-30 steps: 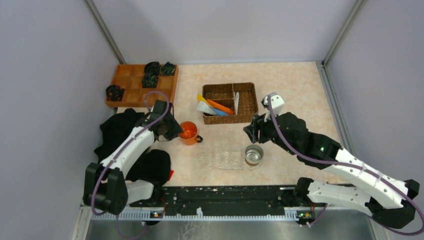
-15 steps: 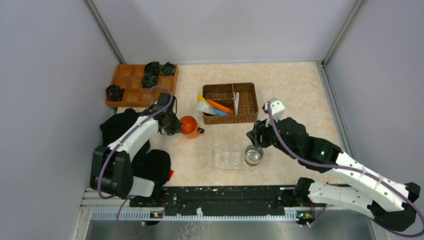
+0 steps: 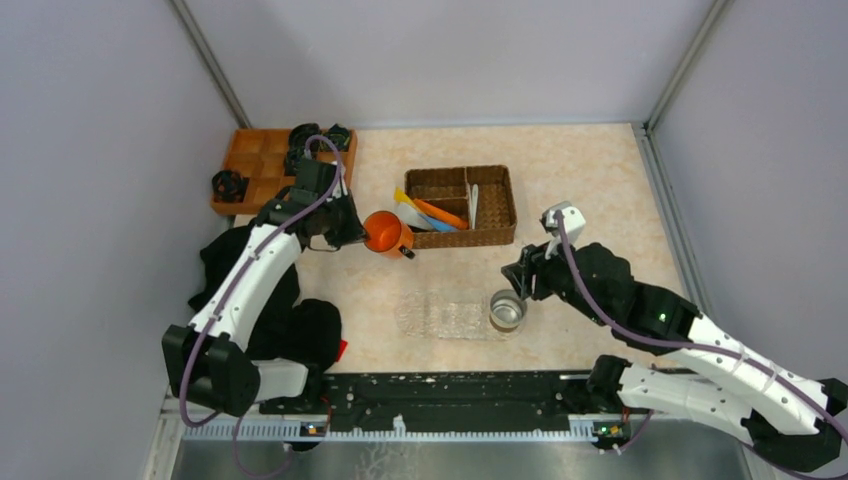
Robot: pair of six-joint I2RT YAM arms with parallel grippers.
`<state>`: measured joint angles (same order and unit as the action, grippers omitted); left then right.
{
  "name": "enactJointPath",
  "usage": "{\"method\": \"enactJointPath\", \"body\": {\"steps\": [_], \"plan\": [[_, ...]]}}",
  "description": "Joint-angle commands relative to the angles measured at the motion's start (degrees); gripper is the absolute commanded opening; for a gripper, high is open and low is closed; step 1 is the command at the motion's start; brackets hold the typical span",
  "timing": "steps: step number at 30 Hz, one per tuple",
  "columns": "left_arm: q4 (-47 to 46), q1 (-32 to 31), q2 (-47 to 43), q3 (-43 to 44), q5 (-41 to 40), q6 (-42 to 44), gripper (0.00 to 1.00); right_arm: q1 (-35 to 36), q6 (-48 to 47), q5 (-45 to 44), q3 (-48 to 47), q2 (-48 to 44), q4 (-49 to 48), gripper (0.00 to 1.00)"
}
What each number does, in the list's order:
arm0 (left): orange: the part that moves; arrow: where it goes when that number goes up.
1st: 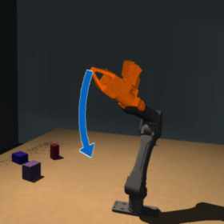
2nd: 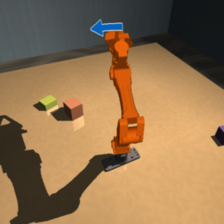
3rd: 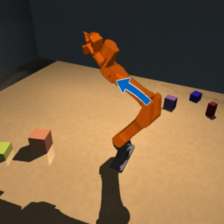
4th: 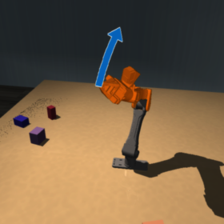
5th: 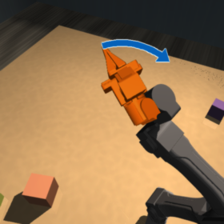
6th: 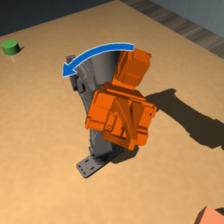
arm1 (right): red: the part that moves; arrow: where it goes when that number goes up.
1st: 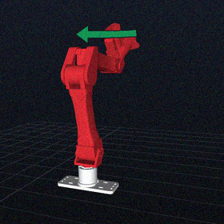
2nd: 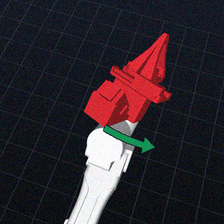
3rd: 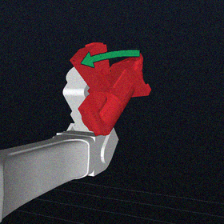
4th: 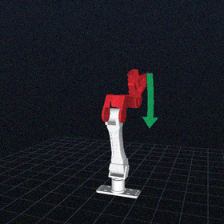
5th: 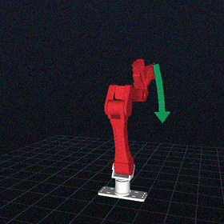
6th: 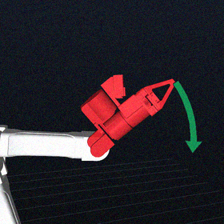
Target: Prepare toiletry sets of a toothbrush and toothpaste on the tray
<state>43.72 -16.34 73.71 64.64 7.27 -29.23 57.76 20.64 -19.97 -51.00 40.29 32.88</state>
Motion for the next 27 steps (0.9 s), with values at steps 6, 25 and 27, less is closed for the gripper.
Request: {"method": "enactJointPath", "body": {"steps": [6, 25, 27], "plan": [[10.0, -0.09, -1.72, 1.98, 3.88, 9.26, 0.0, 0.34, -0.59, -1.36, 0.96, -2.63, 1.34, 0.48], [12.13, -11.73, 1.66, -1.95, 0.16, 16.54, 0.0, 0.35, 1.54, -0.36, 3.72, -7.61, 3.42, 0.47], [11.65, -13.29, 3.79, -1.66, 0.35, 16.61, 0.0, 0.34, 1.65, -0.34, 3.29, -8.03, 3.86, 0.47]]}}
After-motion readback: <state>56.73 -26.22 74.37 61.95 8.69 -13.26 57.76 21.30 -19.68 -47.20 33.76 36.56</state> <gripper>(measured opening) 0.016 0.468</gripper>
